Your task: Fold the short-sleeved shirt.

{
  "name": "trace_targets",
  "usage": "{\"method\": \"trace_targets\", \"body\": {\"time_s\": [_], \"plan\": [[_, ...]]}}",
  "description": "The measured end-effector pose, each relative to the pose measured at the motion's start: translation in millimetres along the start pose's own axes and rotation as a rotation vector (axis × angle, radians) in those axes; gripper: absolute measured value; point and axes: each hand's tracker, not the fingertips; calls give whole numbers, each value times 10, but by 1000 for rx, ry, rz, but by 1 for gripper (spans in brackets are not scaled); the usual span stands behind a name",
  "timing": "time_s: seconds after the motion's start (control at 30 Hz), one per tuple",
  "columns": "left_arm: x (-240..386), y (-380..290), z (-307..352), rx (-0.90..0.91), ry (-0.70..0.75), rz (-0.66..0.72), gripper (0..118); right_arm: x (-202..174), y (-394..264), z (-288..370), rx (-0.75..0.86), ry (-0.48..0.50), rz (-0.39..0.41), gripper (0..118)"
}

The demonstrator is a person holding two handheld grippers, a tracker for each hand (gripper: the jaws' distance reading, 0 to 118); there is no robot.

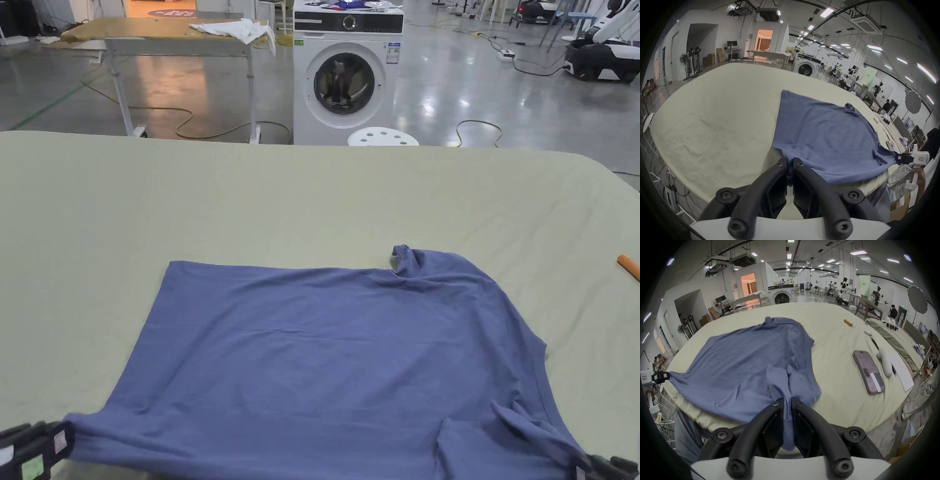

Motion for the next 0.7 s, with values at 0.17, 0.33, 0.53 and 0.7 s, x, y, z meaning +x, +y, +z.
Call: {"method": "trace_targets", "body": {"time_s": [0.17, 0.33, 0.53, 0.7], "plan": [[47, 385, -387, 5, 11, -17, 2, -17, 501, -282, 31, -15, -4, 7], [55, 671, -942, -39, 57, -34, 2, -58, 943, -801, 14, -33, 10, 7], [96, 876, -1529, -95, 89, -67, 2, 0, 1144, -1519, -74, -69, -1, 7], [109, 904, -1875, -149, 114, -101, 3, 35, 1098, -1806, -117, -80, -13, 8]]}}
